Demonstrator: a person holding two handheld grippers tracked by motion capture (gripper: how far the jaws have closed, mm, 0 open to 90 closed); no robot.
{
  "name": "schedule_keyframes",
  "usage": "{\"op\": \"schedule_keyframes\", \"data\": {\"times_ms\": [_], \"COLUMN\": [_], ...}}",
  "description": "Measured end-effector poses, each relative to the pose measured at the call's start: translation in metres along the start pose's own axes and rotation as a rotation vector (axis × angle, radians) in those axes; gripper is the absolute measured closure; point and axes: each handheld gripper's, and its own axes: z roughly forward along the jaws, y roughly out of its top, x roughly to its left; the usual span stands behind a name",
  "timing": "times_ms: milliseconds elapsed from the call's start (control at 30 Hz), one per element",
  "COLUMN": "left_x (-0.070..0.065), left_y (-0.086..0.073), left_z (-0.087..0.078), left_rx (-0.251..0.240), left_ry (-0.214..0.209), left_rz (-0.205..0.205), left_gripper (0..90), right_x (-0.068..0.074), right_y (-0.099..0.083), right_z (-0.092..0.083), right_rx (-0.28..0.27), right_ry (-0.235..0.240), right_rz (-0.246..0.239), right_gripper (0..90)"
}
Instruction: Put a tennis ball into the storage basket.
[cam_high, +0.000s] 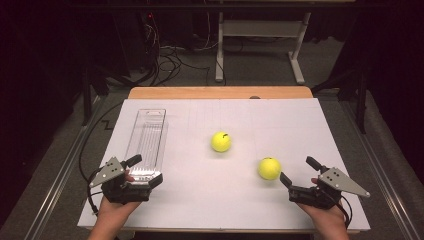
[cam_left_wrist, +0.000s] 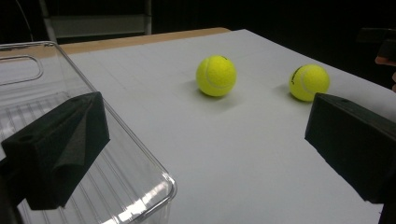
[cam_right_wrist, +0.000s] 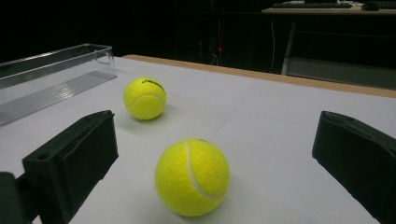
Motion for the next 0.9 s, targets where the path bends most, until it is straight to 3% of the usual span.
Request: {"op": "schedule_keyframes", "data": {"times_ms": [333,900], "left_x": [-0.008,-0.014], "left_y": [0.002,0.002], "left_z": [0.002,0.012], "left_rx": [0.031,0.155], "left_ry": [-0.029,-0.066], "left_rz": [0.027,0.054], "left_gripper": [0.7,0.7], "right_x": [0.000,0.001], "right_y": [-0.002,-0.004], "right_z": [0.000,0.002], "right_rx": [0.013,0.026], "right_ry": [0.003,0.017], "right_rz": [-0.003,0.001], "right_gripper": [0.5,1.2]}}
